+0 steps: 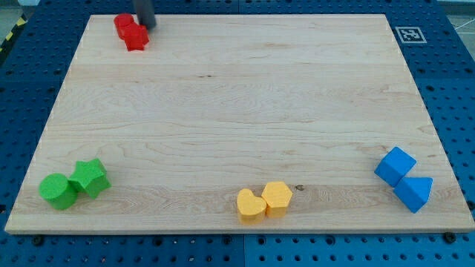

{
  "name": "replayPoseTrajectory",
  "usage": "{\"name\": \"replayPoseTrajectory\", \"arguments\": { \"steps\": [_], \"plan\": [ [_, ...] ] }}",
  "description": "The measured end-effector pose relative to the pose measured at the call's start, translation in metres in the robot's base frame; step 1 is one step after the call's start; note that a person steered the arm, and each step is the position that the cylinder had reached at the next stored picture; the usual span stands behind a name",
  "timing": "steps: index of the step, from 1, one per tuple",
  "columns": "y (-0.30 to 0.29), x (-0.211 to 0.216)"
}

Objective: Push the red circle along with red star a bit right

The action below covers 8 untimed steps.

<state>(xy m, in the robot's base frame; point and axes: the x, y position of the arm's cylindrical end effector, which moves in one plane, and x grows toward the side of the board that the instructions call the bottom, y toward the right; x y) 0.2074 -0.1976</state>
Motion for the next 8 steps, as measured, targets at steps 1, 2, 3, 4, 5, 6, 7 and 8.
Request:
{"name": "replayPoseTrajectory", "arguments": {
  "steps": [1, 2, 3, 4, 5, 6, 7, 8],
  "plan": [
    [-0.004, -0.015],
    [-0.021, -0.016],
    [-0.056, -0.013],
    [-0.087, 0.003],
    [-0.090, 0.007],
    [-0.079, 0.007],
    [-0.058, 0.022],
    [-0.058, 0.037]
  ]
}}
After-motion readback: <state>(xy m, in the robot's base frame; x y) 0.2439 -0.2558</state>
